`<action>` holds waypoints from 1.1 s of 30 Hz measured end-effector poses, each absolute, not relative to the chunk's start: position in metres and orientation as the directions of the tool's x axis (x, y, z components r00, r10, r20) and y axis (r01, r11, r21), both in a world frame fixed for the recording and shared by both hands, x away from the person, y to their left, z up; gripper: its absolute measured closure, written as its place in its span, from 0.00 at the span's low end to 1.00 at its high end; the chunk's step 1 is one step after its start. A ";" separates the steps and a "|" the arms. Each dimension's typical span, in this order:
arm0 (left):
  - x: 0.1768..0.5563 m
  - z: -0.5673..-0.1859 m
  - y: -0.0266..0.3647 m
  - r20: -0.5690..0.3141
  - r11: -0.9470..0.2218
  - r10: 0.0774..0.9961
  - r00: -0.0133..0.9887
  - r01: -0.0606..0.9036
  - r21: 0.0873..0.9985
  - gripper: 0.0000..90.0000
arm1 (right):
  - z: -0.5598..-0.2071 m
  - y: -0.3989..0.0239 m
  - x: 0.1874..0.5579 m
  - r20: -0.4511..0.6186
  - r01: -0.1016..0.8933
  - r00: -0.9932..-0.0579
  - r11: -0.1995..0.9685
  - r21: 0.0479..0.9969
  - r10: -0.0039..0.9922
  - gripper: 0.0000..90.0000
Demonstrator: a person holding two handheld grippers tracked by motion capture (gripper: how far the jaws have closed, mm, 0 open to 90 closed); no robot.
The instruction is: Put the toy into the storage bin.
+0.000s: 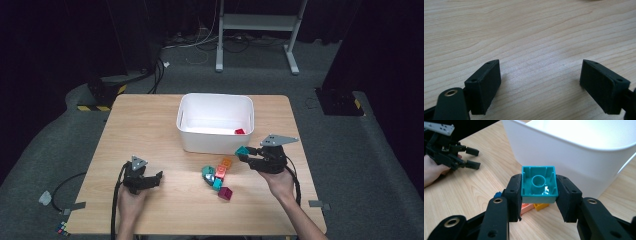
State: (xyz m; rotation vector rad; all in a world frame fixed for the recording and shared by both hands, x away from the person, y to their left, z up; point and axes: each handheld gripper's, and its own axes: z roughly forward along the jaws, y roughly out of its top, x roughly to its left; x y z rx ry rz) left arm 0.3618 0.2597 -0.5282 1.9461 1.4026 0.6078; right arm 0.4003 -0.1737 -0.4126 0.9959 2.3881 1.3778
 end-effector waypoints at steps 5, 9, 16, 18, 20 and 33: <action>0.362 -0.528 0.260 -0.006 -0.212 0.948 0.319 0.644 0.735 0.19 | -0.398 -0.174 0.404 0.138 0.434 -0.753 0.327 0.840 0.644 0.65; 0.362 -0.528 0.260 -0.006 -0.212 0.948 0.318 0.644 0.735 0.19 | -0.390 -0.172 0.408 0.141 0.432 -0.755 0.325 0.841 0.640 0.65; 0.362 -0.528 0.260 -0.006 -0.212 0.948 0.319 0.644 0.735 0.19 | -0.379 -0.167 0.414 0.125 0.415 -0.764 0.334 0.846 0.633 0.65; 0.362 -0.528 0.260 -0.006 -0.212 0.948 0.319 0.644 0.735 0.19 | -0.377 -0.166 0.415 0.122 0.414 -0.764 0.337 0.845 0.633 0.65; 0.362 -0.528 0.260 -0.006 -0.211 0.948 0.318 0.644 0.735 0.19 | -0.374 -0.165 0.418 0.126 0.417 -0.765 0.337 0.844 0.632 0.65; 0.362 -0.528 0.260 -0.006 -0.212 0.948 0.319 0.644 0.735 0.19 | -0.355 -0.155 0.438 0.112 0.413 -0.757 0.339 0.846 0.643 0.65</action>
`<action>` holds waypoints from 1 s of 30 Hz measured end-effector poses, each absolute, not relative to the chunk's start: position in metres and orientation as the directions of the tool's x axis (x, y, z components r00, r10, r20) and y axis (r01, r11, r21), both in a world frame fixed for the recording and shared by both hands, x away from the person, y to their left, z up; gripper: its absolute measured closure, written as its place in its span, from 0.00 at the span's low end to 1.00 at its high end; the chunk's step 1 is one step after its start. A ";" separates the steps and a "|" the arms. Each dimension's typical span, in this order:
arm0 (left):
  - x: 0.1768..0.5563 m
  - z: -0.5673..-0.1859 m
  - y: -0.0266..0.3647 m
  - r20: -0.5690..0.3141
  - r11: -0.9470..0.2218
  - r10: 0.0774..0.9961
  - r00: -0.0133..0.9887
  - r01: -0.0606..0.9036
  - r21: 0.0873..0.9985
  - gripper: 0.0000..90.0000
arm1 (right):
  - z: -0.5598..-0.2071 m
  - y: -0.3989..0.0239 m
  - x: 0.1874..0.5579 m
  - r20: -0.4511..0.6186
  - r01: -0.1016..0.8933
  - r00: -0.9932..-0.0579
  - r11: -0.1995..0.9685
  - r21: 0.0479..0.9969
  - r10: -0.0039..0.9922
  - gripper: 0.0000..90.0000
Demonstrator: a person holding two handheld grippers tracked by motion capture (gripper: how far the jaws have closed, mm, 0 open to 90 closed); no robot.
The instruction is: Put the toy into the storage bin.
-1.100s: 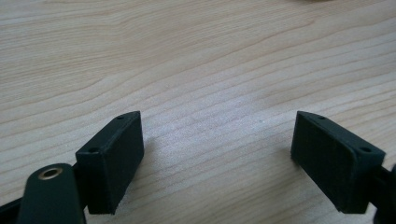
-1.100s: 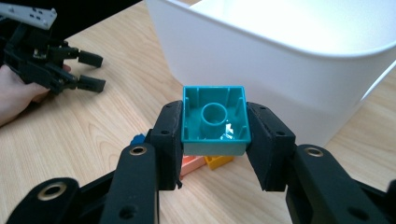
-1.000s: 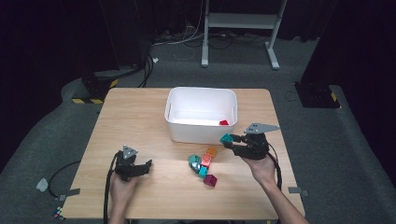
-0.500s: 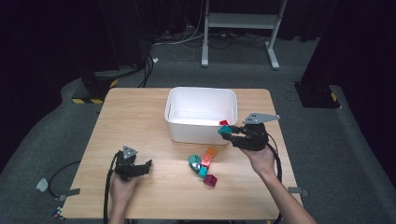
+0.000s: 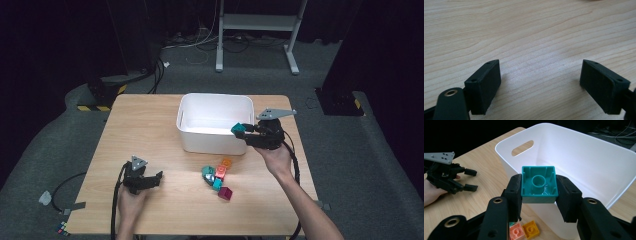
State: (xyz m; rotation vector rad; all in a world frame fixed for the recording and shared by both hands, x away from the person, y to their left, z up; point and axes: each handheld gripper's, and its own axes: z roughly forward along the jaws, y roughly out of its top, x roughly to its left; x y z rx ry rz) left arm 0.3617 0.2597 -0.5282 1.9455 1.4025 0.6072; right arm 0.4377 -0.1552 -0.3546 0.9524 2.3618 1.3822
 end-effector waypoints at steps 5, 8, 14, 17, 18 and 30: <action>0.362 -0.528 0.260 -0.006 -0.212 0.948 0.319 0.644 0.735 0.19 | -0.350 -0.152 0.445 0.111 0.415 -0.753 0.338 0.845 0.648 0.65; 0.362 -0.528 0.260 -0.006 -0.212 0.948 0.319 0.644 0.735 0.19 | -0.349 -0.150 0.452 0.113 0.421 -0.751 0.340 0.841 0.651 0.65; 0.362 -0.528 0.260 -0.006 -0.212 0.948 0.319 0.644 0.735 0.19 | -0.343 -0.146 0.461 0.102 0.417 -0.745 0.341 0.843 0.659 0.65; 0.362 -0.528 0.260 -0.007 -0.211 0.948 0.319 0.645 0.735 0.19 | -0.340 -0.143 0.465 0.092 0.414 -0.742 0.345 0.842 0.664 0.65; 0.362 -0.528 0.260 -0.006 -0.212 0.948 0.319 0.644 0.735 0.19 | -0.339 -0.142 0.466 0.093 0.410 -0.742 0.341 0.846 0.664 0.65; 0.362 -0.528 0.260 -0.006 -0.212 0.948 0.319 0.644 0.735 0.19 | -0.338 -0.135 0.484 0.108 0.434 -0.722 0.326 0.840 0.683 0.65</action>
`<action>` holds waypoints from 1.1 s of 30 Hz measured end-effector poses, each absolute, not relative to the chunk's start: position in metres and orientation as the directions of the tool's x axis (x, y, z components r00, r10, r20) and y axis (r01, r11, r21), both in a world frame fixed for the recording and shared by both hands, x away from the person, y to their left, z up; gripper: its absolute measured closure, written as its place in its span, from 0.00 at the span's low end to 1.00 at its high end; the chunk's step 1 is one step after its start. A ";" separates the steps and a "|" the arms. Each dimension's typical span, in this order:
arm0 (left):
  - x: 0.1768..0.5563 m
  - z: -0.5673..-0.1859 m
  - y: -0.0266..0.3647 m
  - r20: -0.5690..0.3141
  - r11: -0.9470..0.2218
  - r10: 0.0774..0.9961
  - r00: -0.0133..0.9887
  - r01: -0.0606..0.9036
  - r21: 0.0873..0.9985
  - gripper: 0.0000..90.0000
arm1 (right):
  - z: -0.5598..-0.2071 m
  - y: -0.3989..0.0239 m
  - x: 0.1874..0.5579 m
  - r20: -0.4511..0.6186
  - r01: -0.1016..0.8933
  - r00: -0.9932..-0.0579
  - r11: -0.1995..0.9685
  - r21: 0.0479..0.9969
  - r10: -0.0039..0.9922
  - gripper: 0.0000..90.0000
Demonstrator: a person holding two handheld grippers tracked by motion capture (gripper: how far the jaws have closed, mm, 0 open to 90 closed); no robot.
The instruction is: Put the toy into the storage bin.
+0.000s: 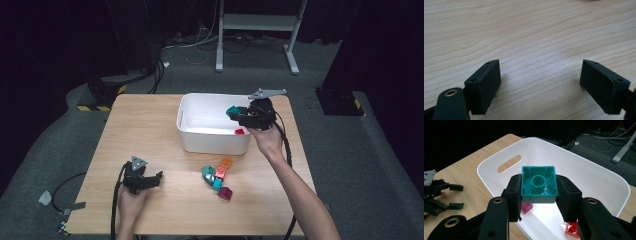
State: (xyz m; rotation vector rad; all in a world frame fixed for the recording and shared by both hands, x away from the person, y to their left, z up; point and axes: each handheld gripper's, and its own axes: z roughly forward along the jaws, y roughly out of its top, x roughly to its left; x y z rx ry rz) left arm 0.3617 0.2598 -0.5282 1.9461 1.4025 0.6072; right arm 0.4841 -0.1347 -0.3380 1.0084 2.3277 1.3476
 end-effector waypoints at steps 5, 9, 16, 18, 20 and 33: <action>0.362 -0.528 0.260 -0.006 -0.212 0.948 0.319 0.644 0.735 0.19 | -0.342 -0.134 0.491 0.113 0.448 -0.710 0.321 0.834 0.696 0.65; 0.362 -0.528 0.260 -0.006 -0.212 0.948 0.319 0.644 0.735 0.19 | -0.344 -0.132 0.498 0.118 0.464 -0.698 0.320 0.826 0.707 0.65; 0.362 -0.528 0.260 -0.006 -0.211 0.948 0.318 0.644 0.735 0.19 | -0.348 -0.123 0.511 0.102 0.474 -0.684 0.334 0.814 0.722 0.65; 0.362 -0.528 0.260 -0.007 -0.210 0.948 0.318 0.644 0.736 0.19 | -0.350 -0.120 0.513 0.099 0.474 -0.682 0.336 0.814 0.724 0.65; 0.362 -0.528 0.260 -0.006 -0.212 0.948 0.319 0.644 0.735 0.19 | -0.352 -0.117 0.516 0.101 0.482 -0.676 0.335 0.809 0.730 0.65; 0.362 -0.528 0.260 -0.006 -0.212 0.948 0.319 0.644 0.735 0.19 | -0.367 -0.106 0.530 0.092 0.511 -0.651 0.346 0.787 0.753 0.65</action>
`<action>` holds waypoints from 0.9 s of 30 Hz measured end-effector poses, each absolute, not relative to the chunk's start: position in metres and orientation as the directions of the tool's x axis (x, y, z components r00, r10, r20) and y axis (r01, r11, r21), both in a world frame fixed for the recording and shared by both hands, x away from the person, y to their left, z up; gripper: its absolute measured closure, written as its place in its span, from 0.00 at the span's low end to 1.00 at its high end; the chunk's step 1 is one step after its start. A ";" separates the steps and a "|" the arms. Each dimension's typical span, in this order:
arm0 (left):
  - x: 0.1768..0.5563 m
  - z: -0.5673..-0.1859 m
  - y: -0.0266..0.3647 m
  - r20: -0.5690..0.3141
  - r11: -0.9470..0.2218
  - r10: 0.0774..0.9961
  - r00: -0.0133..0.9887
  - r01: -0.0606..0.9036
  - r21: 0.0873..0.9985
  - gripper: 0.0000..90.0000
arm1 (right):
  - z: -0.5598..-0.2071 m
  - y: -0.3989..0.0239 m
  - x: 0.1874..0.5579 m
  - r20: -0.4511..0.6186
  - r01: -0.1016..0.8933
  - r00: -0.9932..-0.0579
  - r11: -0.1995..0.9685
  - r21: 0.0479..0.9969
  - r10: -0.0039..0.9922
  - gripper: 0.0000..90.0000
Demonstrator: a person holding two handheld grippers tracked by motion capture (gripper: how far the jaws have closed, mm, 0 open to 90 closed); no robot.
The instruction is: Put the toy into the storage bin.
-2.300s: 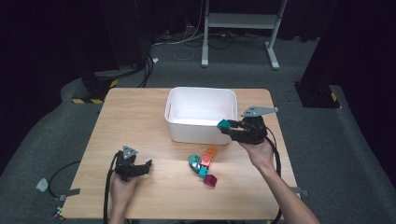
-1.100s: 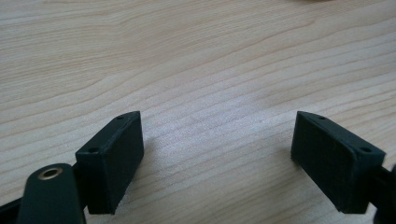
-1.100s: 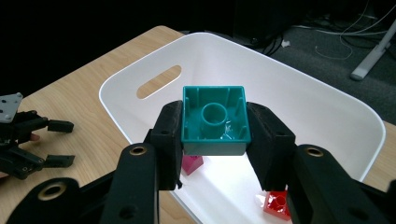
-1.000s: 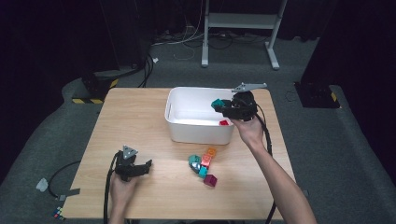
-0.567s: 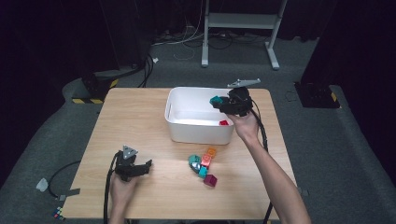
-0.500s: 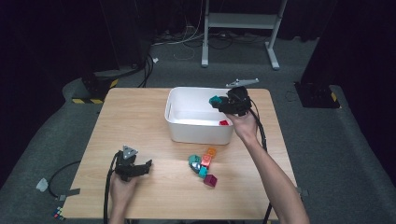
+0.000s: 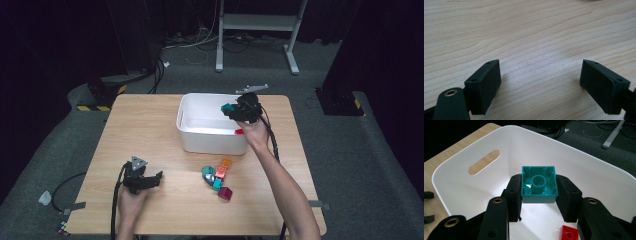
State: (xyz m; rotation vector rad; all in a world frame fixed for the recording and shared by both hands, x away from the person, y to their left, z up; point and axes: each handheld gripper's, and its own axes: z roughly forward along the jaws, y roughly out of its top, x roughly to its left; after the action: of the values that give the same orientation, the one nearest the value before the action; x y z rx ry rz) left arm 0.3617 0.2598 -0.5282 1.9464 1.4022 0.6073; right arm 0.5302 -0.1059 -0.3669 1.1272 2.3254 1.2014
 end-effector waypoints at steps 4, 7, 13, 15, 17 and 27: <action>0.362 -0.528 0.260 -0.006 -0.212 0.948 0.319 0.644 0.735 0.19 | -0.369 -0.104 0.532 0.088 0.517 -0.647 0.351 0.781 0.758 0.65; 0.362 -0.528 0.260 -0.006 -0.212 0.948 0.319 0.644 0.735 0.19 | -0.370 -0.103 0.533 0.084 0.518 -0.645 0.354 0.779 0.759 0.65; 0.362 -0.528 0.260 -0.006 -0.212 0.948 0.319 0.644 0.735 0.19 | -0.371 -0.102 0.533 0.074 0.509 -0.657 0.369 0.778 0.750 0.58; 0.362 -0.528 0.260 -0.006 -0.212 0.948 0.319 0.644 0.735 0.19 | -0.371 -0.103 0.532 0.069 0.505 -0.658 0.371 0.780 0.750 0.55; 0.362 -0.528 0.260 -0.006 -0.212 0.948 0.319 0.644 0.735 0.19 | -0.370 -0.104 0.530 0.073 0.501 -0.658 0.364 0.785 0.750 0.54; 0.362 -0.528 0.260 -0.006 -0.212 0.948 0.319 0.644 0.735 0.19 | -0.359 -0.124 0.506 0.068 0.450 -0.666 0.328 0.831 0.742 0.46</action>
State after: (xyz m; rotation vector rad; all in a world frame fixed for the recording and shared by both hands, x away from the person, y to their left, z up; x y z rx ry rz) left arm 0.3617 0.2598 -0.5282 1.9459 1.4023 0.6071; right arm 0.5061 -0.1241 -0.3592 1.0642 2.2731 1.2634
